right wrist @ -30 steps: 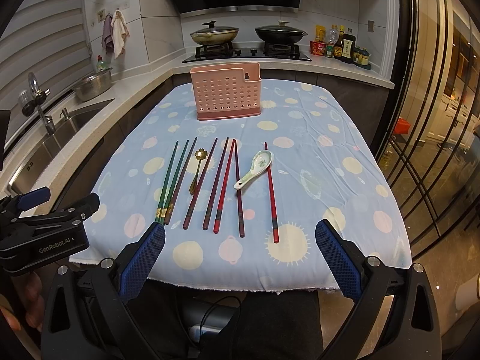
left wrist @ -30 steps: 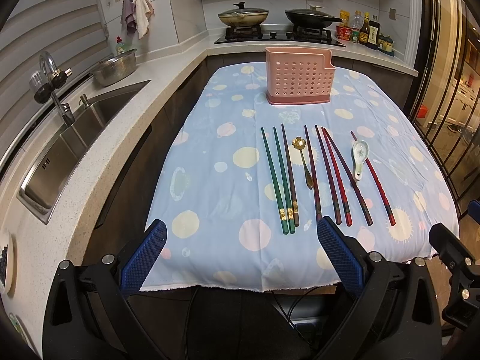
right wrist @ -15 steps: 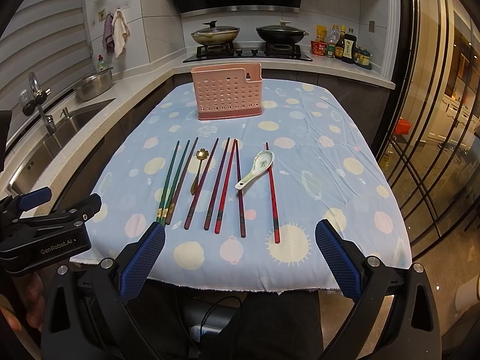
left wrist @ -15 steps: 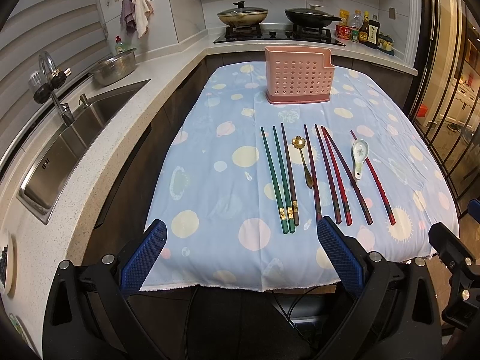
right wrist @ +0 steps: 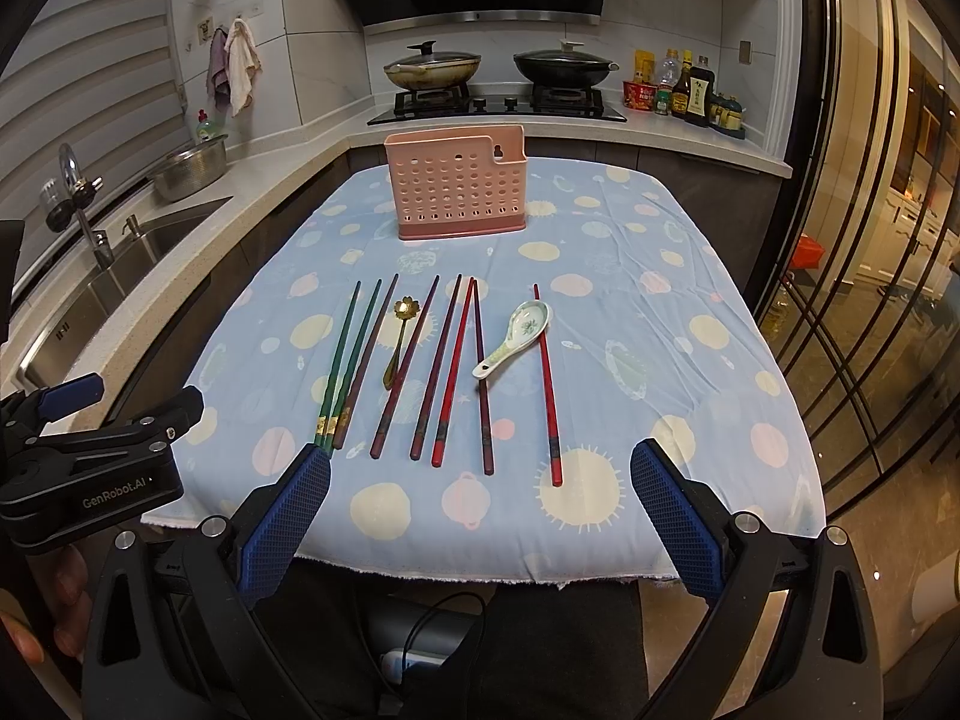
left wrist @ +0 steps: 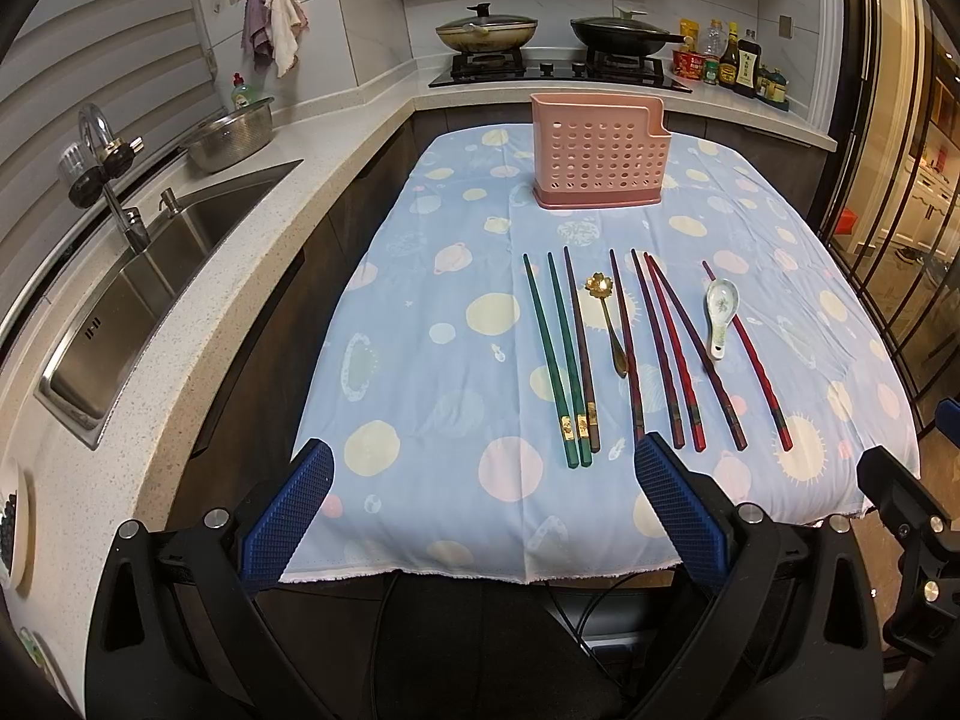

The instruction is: Organize utensils

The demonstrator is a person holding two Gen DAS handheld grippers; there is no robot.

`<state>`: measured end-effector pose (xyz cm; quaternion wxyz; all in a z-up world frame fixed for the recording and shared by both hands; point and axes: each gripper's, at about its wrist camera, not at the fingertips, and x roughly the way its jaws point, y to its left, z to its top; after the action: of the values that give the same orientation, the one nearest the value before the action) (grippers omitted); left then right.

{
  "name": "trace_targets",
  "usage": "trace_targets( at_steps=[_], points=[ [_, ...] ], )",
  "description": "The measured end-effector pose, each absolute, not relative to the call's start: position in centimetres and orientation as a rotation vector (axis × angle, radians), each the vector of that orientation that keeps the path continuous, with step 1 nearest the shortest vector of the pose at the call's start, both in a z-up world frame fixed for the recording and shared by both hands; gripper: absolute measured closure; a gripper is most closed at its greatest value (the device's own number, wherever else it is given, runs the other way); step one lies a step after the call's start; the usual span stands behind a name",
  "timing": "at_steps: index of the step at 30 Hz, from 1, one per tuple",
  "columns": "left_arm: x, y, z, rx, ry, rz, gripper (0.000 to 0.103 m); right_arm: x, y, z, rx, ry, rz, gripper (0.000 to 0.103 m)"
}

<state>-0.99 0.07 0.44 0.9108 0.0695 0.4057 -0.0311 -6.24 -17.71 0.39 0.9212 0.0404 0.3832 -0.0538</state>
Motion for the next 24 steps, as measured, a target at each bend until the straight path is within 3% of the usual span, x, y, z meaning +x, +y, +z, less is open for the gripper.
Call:
trace_targets(
  at_steps=[24],
  points=[
    [-1.06,0.07,0.46,0.143,0.838,-0.065,0.007,-6.21,-17.96,0.19,0.086,0.789,-0.109,0.007]
  ],
)
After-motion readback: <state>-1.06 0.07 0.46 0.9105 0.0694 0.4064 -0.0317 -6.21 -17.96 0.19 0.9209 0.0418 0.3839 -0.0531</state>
